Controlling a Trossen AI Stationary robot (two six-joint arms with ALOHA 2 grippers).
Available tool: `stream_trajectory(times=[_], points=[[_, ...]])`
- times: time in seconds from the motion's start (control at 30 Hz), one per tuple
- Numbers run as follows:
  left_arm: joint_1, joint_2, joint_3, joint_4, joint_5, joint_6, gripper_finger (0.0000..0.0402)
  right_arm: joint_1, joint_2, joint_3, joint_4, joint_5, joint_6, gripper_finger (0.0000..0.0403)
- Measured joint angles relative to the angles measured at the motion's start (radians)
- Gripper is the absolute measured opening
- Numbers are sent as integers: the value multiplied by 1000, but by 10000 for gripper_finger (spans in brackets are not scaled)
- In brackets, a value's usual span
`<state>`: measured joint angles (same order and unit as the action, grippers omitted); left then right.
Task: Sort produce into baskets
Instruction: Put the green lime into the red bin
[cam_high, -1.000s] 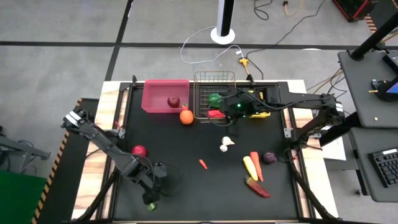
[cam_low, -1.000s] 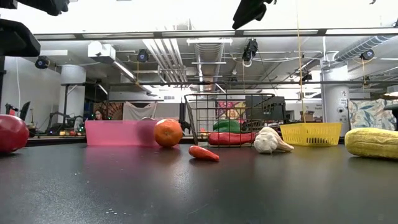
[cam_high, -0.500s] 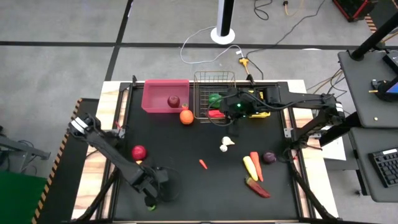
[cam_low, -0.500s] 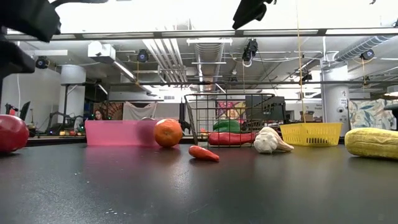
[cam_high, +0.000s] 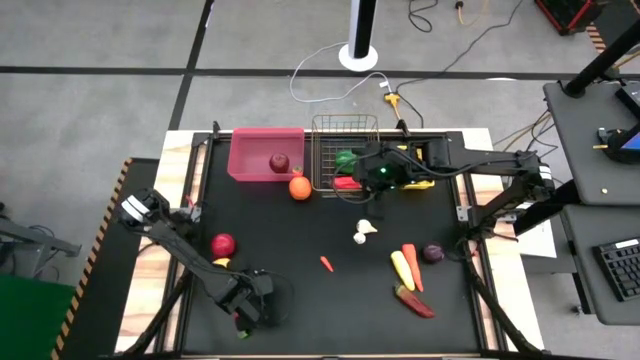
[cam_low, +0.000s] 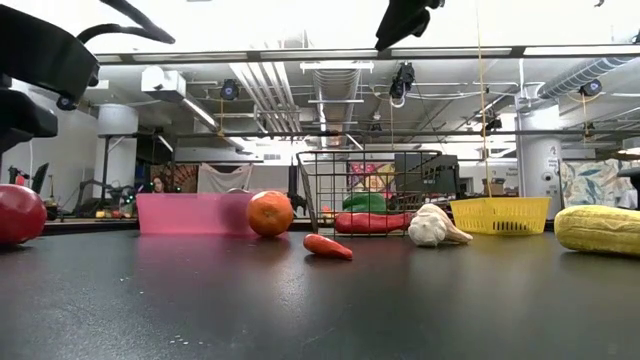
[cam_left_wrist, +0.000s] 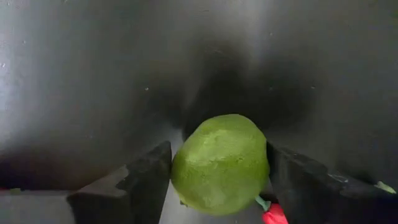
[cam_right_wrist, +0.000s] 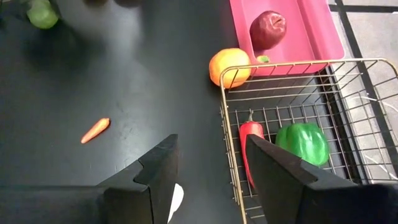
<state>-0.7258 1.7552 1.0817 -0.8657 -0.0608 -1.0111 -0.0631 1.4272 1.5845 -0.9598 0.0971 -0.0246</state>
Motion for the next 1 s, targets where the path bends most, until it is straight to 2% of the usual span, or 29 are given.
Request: stream_trajectory(times=[0.23, 0.43, 0.77, 1.0], points=[[0, -4, 1, -6, -1, -1, 231, 0, 0, -26, 0, 0, 0, 178], [0, -18, 71, -113, -7, 5, 230, 0, 0, -42, 0, 0, 0, 178], [71, -19, 345, -385, -195, 186, 230, 0, -2, -44, -7, 0, -13, 178], [196, -39, 480, -477, -343, 438, 230, 0, -22, -45, -41, 0, -12, 178]])
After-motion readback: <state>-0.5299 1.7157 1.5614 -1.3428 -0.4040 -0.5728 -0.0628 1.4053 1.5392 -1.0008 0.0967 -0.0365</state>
